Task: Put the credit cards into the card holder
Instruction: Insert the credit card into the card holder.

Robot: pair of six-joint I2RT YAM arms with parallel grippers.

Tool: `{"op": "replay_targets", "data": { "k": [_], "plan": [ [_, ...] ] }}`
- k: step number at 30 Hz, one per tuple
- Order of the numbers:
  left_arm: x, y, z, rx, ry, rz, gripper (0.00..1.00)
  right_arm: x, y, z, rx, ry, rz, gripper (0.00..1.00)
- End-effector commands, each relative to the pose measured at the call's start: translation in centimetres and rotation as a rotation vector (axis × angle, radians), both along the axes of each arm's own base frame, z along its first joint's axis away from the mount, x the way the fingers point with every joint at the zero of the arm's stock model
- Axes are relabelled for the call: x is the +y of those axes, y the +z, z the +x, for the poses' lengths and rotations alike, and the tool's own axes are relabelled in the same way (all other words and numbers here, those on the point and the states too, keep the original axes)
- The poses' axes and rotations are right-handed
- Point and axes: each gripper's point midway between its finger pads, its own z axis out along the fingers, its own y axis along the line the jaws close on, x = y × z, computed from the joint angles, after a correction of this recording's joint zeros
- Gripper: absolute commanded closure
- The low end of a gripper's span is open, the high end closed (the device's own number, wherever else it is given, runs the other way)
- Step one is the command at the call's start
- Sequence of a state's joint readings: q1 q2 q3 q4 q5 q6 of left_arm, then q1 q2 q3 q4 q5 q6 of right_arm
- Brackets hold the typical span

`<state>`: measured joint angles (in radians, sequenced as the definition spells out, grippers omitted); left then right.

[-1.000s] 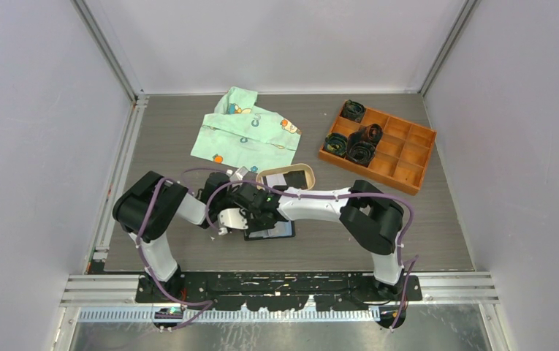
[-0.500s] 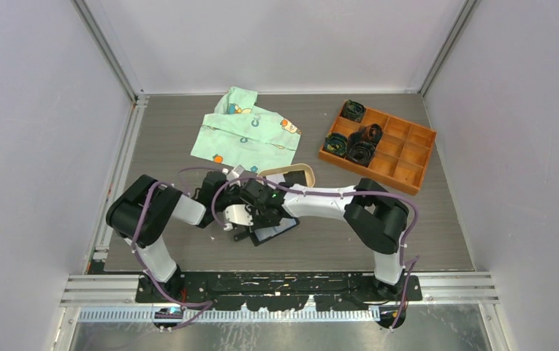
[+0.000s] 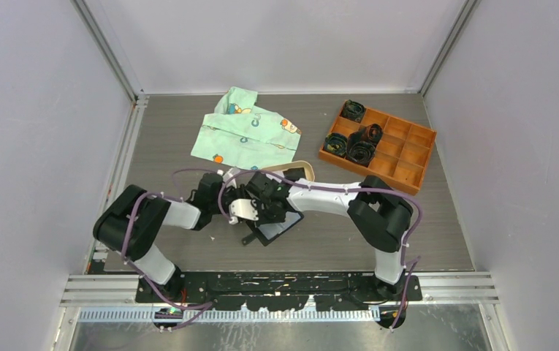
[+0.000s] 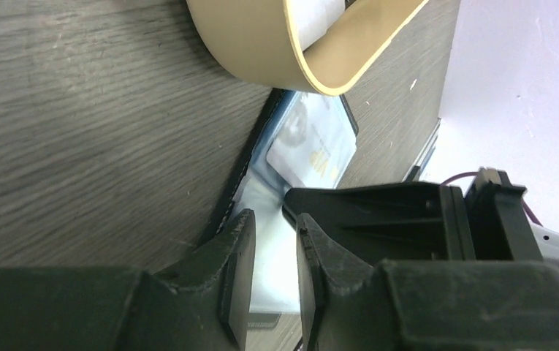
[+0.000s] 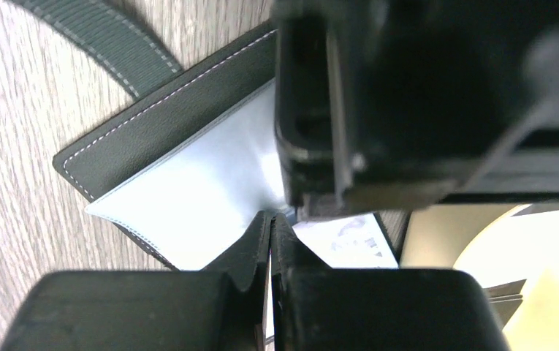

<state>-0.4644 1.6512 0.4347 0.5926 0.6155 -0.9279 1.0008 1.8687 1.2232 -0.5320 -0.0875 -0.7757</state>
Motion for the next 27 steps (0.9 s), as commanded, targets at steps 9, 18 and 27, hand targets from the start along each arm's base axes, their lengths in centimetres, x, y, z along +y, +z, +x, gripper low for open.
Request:
{"op": "replay_targets", "data": {
  "k": [9, 18, 27],
  "plan": [
    [2.4, 3.4, -1.0, -0.105, 0.025, 0.109, 0.71, -0.9, 4.3, -2.2, 0.189, -0.012, 0.117, 0.91],
    [3.6, 8.9, -1.7, -0.299, 0.062, 0.057, 0.70, -3.3, 10.3, -0.2, 0.428, -0.239, 0.423, 0.74],
    [5.6, 9.8, -2.4, -0.353, 0.225, -0.003, 0.62, -5.6, 10.6, 1.8, 0.660, -0.609, 0.698, 0.49]
  ]
}}
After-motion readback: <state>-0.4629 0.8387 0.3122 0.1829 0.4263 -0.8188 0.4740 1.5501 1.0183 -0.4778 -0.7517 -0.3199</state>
